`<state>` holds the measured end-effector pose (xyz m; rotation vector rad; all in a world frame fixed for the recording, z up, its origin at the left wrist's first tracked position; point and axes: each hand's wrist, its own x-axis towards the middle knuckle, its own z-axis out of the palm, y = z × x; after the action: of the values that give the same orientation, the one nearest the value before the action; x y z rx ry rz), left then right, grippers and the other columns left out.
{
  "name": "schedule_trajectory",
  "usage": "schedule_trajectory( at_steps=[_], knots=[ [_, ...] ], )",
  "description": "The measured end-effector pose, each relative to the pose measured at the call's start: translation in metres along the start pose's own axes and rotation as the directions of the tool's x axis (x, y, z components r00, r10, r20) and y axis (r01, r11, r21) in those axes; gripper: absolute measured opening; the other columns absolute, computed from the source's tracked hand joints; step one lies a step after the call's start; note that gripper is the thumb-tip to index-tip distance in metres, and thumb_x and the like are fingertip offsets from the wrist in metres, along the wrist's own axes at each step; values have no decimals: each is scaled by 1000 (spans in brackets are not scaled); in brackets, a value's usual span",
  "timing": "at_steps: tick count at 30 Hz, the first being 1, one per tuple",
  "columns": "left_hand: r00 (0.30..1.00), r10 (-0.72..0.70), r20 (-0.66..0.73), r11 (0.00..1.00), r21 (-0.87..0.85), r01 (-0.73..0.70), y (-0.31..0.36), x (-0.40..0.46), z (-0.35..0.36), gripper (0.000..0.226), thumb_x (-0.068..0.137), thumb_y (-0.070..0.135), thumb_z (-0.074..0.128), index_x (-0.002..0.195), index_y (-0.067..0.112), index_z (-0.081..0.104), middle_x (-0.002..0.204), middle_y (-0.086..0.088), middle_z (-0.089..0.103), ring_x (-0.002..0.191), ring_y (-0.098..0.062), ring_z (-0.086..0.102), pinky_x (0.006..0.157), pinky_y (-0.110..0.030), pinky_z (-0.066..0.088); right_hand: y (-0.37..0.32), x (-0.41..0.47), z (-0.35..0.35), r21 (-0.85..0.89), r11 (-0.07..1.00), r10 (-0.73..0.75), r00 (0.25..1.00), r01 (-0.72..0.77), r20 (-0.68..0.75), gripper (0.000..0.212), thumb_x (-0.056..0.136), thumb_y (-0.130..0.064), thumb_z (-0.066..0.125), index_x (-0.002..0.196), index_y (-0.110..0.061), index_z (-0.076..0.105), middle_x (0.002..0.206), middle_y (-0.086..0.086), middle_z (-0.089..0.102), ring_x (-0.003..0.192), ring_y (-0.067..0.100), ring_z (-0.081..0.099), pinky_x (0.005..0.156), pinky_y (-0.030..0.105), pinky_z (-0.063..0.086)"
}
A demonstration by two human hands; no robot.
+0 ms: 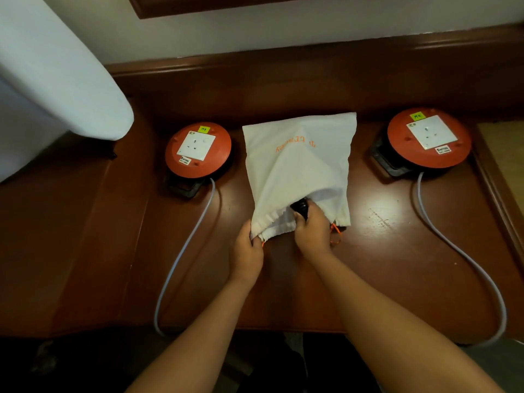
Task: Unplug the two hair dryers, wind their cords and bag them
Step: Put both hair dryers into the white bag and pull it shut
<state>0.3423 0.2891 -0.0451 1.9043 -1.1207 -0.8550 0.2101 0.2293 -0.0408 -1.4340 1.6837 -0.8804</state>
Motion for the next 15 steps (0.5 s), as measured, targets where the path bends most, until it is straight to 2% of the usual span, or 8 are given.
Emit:
schedule_trajectory(
  at_steps=[2,5,9,13,15],
  knots=[
    [1000,18,-11,1000,15,-18,1,1,-1,40,86,-4,47,120,13,60,105,-3,66,94,-17,60,80,-33,50,-8,3,3,31,999,6,1000,-6,-12,27,92,-6,54,118,-6,60,113,9,65,108,24,58,85,19,37],
    [999,44,1,999,27,-44,-2,1,-3,35,86,-4,48,111,13,64,94,-1,66,86,-17,61,73,-33,49,-19,3,11,116,993,35,998,-29,-49,22,92,-9,54,113,-6,61,106,7,67,101,20,60,84,22,43],
    [998,62,0,997,49,-62,-2,-5,-4,28,87,-3,50,105,11,65,89,-1,65,80,-17,60,67,-31,47,-28,3,16,226,969,114,992,-101,-46,24,92,-7,56,116,-5,55,104,0,61,97,10,55,81,15,39],
    [999,49,-19,998,33,-48,1,-1,-8,28,88,-2,50,108,12,65,90,2,64,80,-14,59,67,-28,47,-26,6,18,350,886,303,951,-306,63,34,89,-9,63,113,-7,39,108,5,54,101,18,55,79,22,43],
    [999,-36,-21,999,32,37,-1,4,-10,29,91,3,50,116,14,61,96,2,64,84,-14,60,67,-25,45,-25,6,17,355,883,262,951,-306,166,42,89,-4,60,124,-5,38,114,5,53,105,17,54,80,21,42]
  ],
)
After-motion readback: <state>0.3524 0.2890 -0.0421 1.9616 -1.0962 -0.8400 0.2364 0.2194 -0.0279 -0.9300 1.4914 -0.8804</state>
